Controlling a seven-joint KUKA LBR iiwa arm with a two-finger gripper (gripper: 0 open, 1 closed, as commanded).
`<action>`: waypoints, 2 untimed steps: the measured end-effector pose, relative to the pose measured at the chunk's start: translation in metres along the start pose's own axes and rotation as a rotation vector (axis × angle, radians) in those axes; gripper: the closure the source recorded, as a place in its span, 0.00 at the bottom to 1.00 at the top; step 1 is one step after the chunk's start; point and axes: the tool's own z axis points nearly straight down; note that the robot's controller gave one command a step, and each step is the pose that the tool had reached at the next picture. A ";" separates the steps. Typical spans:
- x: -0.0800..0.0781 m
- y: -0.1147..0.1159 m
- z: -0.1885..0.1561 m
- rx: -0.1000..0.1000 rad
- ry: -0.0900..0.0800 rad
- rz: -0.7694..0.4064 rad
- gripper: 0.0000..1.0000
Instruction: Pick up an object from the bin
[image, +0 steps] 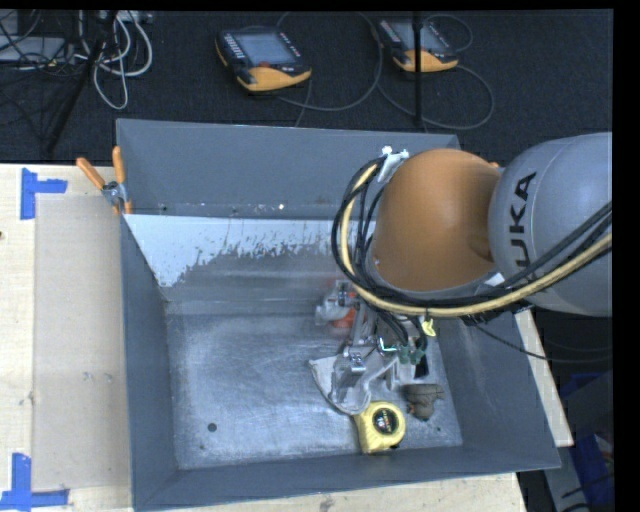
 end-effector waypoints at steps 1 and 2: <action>-0.002 -0.001 -0.003 -0.001 -0.007 0.003 0.00; -0.009 -0.046 0.064 -0.001 -0.013 -0.034 0.00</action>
Offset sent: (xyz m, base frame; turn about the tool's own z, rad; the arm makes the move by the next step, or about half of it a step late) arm 0.0143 -0.1014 -0.1478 -0.0694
